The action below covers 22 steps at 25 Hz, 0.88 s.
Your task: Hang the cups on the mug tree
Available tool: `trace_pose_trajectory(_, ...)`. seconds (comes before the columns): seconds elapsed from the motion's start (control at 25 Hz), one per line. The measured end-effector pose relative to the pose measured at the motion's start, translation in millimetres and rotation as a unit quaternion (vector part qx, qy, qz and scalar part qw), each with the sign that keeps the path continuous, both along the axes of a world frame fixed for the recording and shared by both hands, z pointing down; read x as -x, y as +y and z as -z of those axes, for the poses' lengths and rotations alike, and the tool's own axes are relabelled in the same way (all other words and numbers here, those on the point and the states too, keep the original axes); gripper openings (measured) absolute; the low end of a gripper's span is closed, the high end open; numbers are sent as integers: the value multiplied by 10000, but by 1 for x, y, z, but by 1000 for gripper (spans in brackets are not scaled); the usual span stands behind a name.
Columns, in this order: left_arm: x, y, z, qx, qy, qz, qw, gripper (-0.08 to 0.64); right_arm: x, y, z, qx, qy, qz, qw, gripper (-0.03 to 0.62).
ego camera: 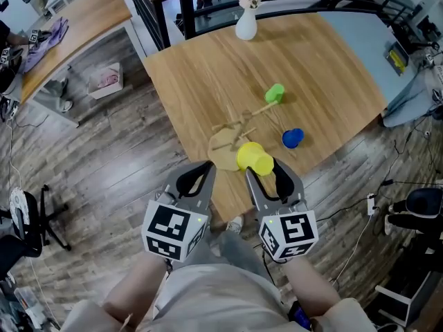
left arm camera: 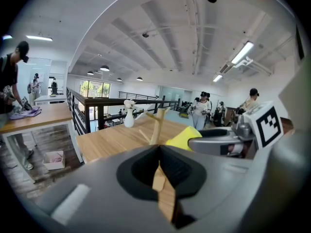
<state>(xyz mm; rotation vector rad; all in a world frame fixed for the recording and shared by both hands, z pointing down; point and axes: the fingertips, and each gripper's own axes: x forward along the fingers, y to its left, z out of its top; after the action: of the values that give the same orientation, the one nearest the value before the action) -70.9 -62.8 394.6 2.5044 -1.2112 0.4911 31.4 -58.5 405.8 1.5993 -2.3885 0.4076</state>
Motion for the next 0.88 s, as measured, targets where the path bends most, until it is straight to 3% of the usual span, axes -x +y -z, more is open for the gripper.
trace_pose_trajectory(0.88, -8, -12, -27, 276, -29, 62, 9996, 3, 4, -19, -62, 706, 220, 366, 9966, 233)
